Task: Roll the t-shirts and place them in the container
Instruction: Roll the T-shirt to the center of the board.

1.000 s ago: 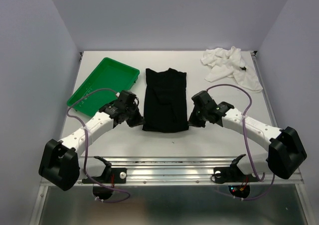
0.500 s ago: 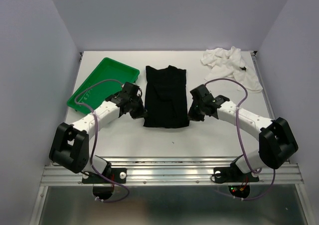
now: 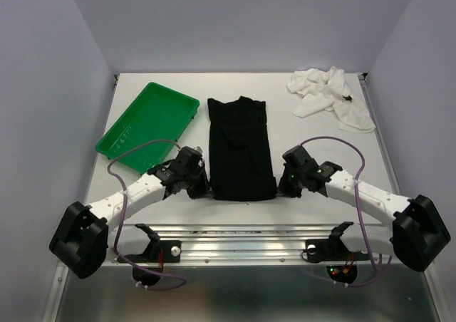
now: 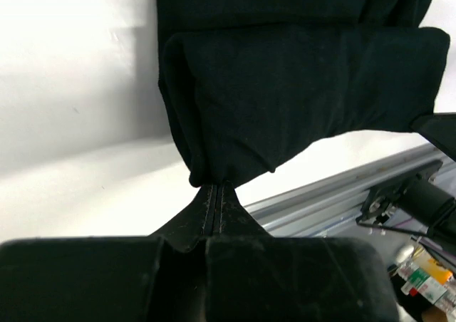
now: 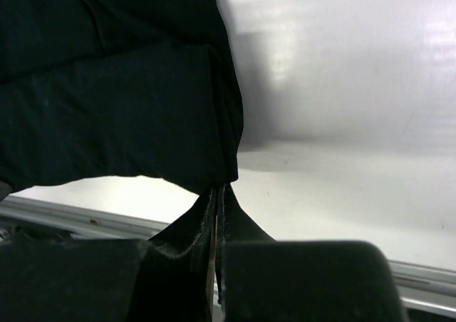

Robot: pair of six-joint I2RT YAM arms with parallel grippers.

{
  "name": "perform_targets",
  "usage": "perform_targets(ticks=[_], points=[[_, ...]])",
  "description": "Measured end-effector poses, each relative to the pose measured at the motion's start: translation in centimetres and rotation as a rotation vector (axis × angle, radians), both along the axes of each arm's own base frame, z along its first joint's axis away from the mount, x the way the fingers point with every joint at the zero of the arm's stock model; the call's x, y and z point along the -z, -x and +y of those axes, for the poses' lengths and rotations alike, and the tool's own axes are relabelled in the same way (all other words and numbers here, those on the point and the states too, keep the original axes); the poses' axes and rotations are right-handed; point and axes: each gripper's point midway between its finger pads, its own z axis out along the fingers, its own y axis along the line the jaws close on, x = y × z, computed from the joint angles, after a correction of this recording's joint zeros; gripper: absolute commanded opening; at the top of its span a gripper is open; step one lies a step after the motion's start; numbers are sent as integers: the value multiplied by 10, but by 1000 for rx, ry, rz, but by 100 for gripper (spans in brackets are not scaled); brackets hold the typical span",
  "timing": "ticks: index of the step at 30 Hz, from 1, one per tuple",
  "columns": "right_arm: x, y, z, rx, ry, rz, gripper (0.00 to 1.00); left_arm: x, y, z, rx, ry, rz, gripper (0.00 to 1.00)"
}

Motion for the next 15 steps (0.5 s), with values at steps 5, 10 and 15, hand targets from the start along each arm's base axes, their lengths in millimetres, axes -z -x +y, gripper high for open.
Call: perform_targets(ticks=[5, 10, 15], points=[[4, 29, 0, -12, -29, 22, 1, 4, 34, -2, 14, 32, 25, 0], [0, 49, -5, 11, -69, 39, 1, 5, 56, 9, -10, 56, 45, 0], [-8, 52, -7, 36, -86, 39, 1, -2, 60, 12, -35, 76, 47, 0]])
